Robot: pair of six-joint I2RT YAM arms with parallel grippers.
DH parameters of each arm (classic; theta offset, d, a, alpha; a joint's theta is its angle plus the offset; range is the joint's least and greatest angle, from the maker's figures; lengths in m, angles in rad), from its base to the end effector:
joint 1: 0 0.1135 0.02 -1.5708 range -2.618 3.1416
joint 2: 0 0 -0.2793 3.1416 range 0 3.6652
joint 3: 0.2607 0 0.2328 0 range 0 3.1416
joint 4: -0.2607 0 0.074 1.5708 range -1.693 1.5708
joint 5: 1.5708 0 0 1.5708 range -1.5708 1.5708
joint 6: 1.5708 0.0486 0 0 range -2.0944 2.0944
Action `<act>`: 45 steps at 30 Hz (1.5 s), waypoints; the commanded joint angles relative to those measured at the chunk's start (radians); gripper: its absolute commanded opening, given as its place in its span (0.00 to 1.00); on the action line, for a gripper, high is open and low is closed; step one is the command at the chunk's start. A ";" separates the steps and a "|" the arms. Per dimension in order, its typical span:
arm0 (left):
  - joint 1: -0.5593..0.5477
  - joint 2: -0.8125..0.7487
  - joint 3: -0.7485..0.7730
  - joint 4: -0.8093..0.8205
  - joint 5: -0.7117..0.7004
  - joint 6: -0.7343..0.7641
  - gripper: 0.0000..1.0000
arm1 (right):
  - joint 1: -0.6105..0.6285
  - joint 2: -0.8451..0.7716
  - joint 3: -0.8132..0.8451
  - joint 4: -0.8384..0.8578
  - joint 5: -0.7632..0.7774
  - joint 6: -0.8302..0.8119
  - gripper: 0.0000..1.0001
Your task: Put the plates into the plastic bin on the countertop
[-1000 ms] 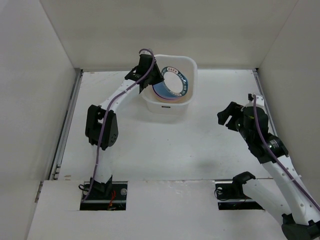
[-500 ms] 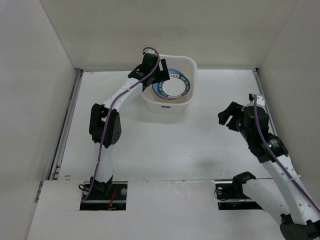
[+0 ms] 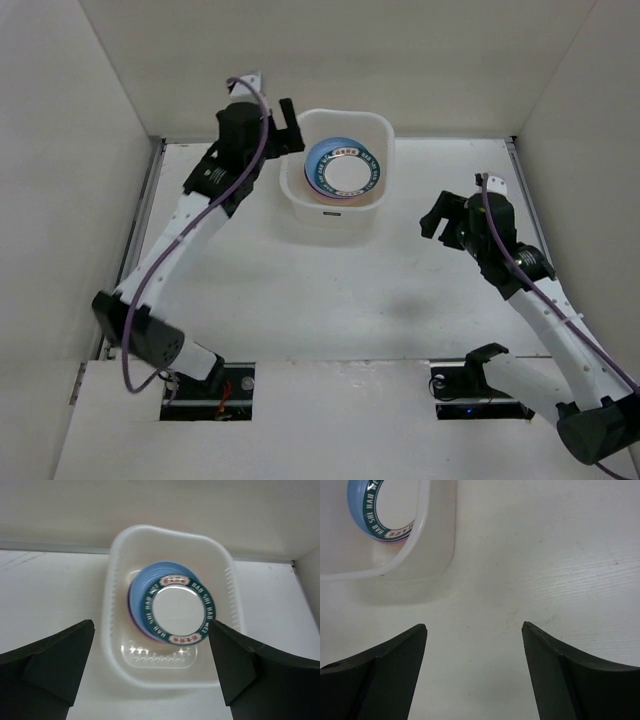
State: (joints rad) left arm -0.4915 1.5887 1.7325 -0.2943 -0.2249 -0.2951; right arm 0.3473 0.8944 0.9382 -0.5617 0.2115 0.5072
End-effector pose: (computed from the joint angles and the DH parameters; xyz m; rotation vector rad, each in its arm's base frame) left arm 0.3216 -0.1599 0.4662 0.0025 1.7330 -0.3884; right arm 0.1660 0.0492 0.3409 0.2949 2.0691 0.3008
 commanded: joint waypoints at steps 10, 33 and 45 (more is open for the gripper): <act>0.230 -0.640 -0.692 -0.208 -0.264 -0.036 1.00 | 0.037 0.164 0.070 0.134 0.092 -0.049 1.00; 0.561 -0.972 -0.959 -0.388 -0.387 -0.280 1.00 | 0.020 0.172 0.004 0.187 0.193 0.030 1.00; 0.548 -0.911 -0.938 -0.347 -0.389 -0.231 1.00 | 0.014 0.155 -0.009 0.189 0.193 0.024 1.00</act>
State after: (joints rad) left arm 0.0597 0.6655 0.7704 -0.6746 -0.5907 -0.5400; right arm 0.3614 1.0725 0.9092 -0.4320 0.3965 0.5285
